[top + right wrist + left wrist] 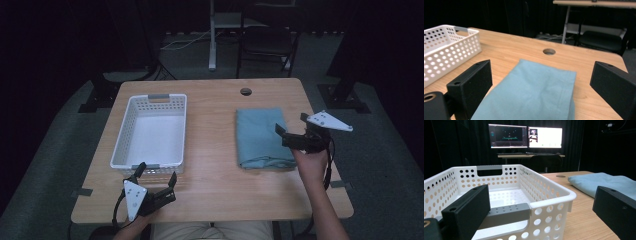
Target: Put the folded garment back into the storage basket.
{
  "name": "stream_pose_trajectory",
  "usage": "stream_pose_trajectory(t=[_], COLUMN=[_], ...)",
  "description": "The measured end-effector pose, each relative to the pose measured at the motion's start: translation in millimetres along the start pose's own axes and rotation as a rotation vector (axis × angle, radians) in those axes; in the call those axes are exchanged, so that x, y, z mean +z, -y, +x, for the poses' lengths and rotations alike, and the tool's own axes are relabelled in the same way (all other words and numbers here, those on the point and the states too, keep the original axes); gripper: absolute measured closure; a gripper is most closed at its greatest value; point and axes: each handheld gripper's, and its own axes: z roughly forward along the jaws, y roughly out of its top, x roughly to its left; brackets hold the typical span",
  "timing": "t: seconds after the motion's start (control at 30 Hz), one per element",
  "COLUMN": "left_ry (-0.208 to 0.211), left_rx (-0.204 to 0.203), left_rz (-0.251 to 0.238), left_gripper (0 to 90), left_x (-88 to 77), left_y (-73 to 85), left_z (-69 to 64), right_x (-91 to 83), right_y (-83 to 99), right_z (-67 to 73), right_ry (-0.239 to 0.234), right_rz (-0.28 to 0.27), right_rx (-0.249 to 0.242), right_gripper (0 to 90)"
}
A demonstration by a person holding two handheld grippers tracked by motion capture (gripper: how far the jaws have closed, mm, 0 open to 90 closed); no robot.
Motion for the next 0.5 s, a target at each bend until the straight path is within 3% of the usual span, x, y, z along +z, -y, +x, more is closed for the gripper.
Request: stream_pose_trajectory(t=[0.5], left_ry=[0.002], left_rx=[0.003], left_rz=[0.004], left_gripper=[2.5], left_x=[0.0], left_y=[-0.1], left_z=[0.2], right_x=[30.4], right_y=[12.2], right_z=[-26.4], right_ry=[0.037], right_rz=[0.132], right_rx=[0.068], right_gripper=[4.2])
